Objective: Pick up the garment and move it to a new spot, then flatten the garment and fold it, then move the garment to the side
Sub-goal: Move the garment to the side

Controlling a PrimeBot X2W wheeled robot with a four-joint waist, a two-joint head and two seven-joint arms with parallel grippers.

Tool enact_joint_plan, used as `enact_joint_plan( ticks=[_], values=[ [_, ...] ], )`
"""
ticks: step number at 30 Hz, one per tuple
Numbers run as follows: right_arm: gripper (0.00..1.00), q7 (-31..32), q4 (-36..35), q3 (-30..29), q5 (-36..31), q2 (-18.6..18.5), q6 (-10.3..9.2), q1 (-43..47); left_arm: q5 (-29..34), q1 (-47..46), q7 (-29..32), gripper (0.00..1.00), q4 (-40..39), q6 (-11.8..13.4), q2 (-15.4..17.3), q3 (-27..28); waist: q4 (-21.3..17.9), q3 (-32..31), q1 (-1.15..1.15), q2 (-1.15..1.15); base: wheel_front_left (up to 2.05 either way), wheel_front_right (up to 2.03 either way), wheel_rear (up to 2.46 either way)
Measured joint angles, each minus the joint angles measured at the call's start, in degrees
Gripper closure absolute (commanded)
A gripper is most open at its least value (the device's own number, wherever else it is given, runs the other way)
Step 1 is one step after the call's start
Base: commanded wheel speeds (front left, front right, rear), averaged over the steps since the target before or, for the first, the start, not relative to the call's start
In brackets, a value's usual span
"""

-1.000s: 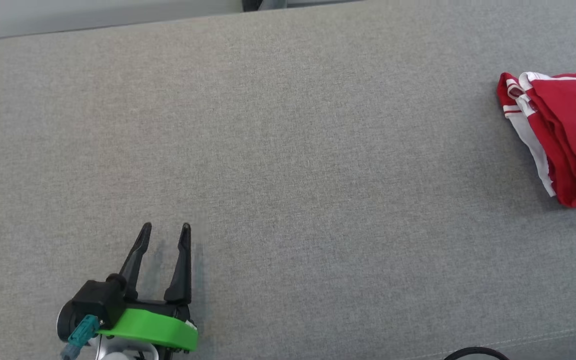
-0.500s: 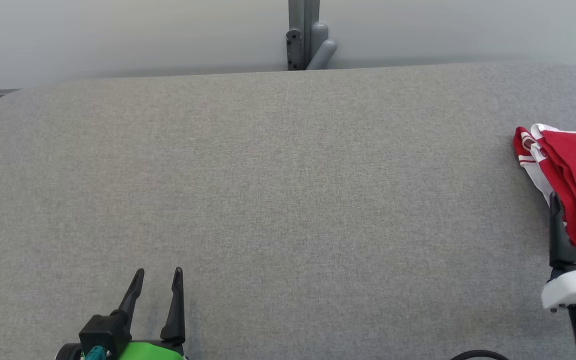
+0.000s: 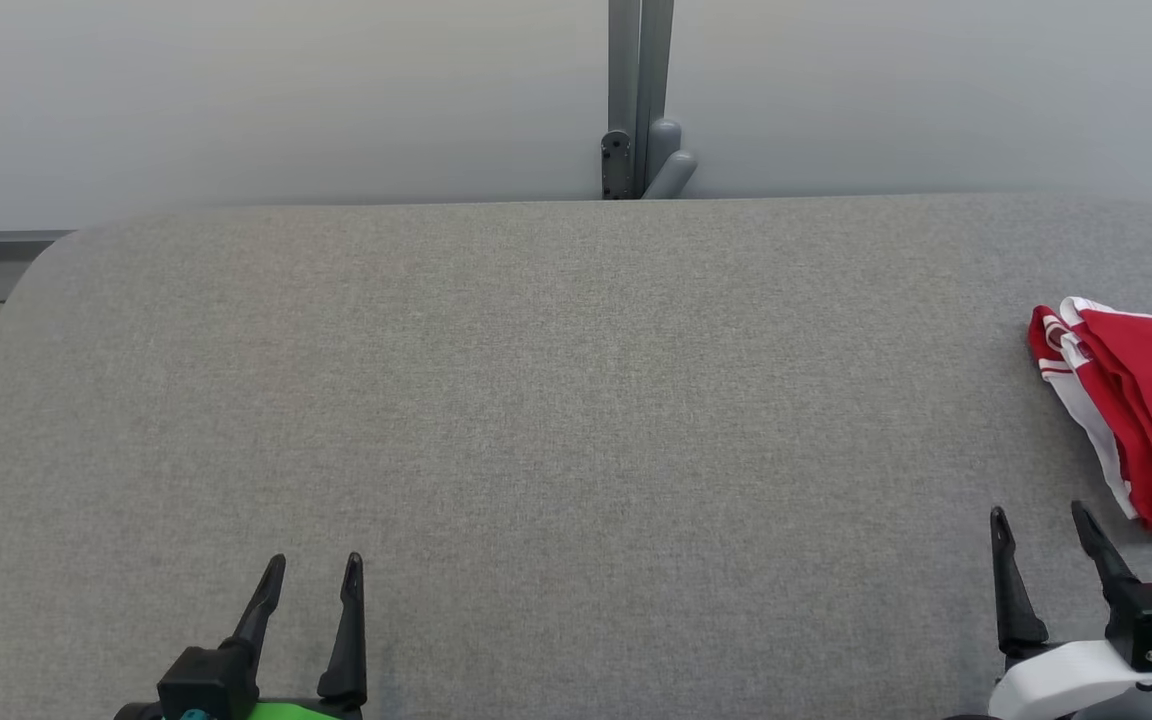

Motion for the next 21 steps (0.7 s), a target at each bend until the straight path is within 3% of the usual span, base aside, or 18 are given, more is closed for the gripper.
enact_joint_plan(
  ticks=[12,21],
  values=[
    [0.0,-0.03,-2.01,-4.78,-3.78,0.8,-0.01,0.08,0.01,-0.77,0.0,0.0,0.56,-0.24,-0.05,-1.2,-0.69,0.1,0.0,0.0,0.0,0.0,0.0],
    [0.0,-0.04,-1.58,-3.05,-2.63,0.93,-0.01,-0.25,-0.1,-0.75,0.0,0.0,1.12,-0.48,-0.07,-1.42,-0.73,-0.09,0.0,0.0,0.0,0.0,0.0]
  ],
)
